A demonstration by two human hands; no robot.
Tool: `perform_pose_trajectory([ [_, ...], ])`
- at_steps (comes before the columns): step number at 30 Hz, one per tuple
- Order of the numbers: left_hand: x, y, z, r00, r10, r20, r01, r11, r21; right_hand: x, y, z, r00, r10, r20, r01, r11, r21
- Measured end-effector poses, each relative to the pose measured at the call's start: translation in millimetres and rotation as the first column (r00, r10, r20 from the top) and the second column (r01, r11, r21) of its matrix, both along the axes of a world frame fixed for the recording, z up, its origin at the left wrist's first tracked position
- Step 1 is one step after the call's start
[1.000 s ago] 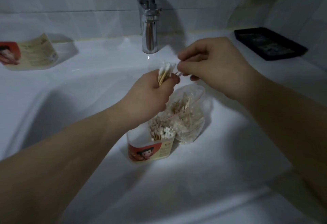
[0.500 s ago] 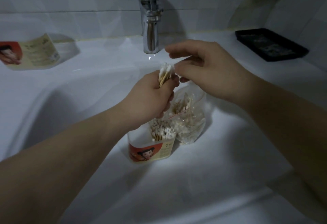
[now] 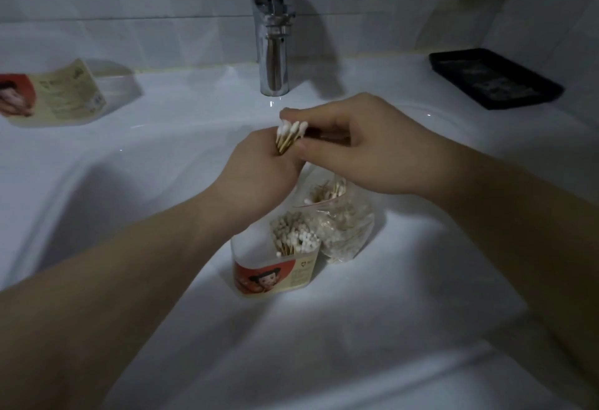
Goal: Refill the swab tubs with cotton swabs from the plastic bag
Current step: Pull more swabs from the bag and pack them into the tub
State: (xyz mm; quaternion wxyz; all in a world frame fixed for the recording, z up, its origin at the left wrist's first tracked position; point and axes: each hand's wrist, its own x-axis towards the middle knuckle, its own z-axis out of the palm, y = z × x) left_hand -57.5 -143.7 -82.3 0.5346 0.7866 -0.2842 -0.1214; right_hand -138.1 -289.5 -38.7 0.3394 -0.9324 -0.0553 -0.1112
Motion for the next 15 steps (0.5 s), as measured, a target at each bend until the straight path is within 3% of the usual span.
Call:
perform_pose_trajectory([
  [5, -1, -2, 0, 1.000, 0.018, -0.023, -0.019, 0.999, -0.031, -3, -2, 4, 0.999, 0.017, 0.042, -0.018, 1.000, 0.026],
  [10, -2, -2, -1, 1.000, 0.006, 0.010, -0.006, 1.000, 0.009, 0, -2, -2, 0.996, 0.054, -0.070, -0.068, 0.973, -0.220],
  [15, 0, -3, 3, 0.997, 0.070, 0.039, -0.070, 0.998, 0.007, -1, -4, 10, 0.972, -0.173, 0.159, 0.181, 0.983, -0.038],
])
